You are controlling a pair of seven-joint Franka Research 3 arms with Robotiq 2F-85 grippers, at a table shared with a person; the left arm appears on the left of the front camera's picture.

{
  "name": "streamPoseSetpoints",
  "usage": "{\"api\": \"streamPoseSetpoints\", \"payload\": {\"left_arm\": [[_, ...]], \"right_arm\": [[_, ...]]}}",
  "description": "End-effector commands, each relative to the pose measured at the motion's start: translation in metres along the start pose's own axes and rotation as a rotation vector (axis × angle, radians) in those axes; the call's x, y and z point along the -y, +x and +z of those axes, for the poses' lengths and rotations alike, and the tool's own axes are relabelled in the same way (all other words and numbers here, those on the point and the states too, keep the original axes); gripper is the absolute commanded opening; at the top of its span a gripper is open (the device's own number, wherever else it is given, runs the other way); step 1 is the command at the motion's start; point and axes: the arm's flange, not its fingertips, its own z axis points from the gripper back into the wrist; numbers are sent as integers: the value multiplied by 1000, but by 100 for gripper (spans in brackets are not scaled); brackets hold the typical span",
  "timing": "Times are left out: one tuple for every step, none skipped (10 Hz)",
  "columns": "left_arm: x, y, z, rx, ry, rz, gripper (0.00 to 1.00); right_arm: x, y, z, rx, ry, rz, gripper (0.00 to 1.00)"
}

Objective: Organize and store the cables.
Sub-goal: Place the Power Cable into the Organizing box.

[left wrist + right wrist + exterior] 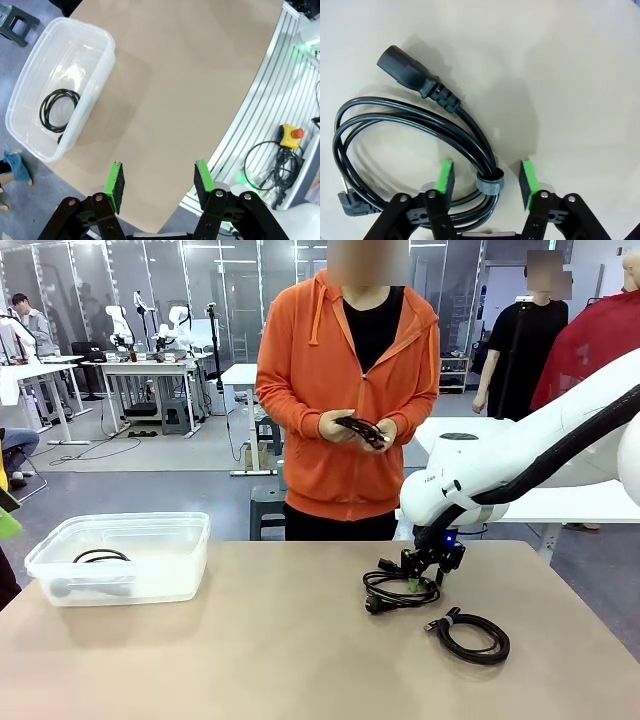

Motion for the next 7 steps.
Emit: {"api": "streamPoseSetpoints", "payload": {"left_arm": [[1,1,1,-9,13,11,71],[1,1,1,-9,13,11,71],[1,1,1,-9,13,11,71],[1,1,1,-9,13,11,71],[1,1,1,-9,13,11,71],[1,1,1,-9,13,11,71],[1,1,1,-9,13,11,71]], "right_arm": [[-2,3,0,-21,-29,-37,0],[-1,2,1,-23,-27,-47,0],[0,2,0,-23,-27,-50,4],[0,2,-1,-24,-27,-52,0],[0,1,0,-23,-28,-52,0],[1,0,4,-15,-27,-56,0],[1,-3,14,-5,-6,-49,0]]}}
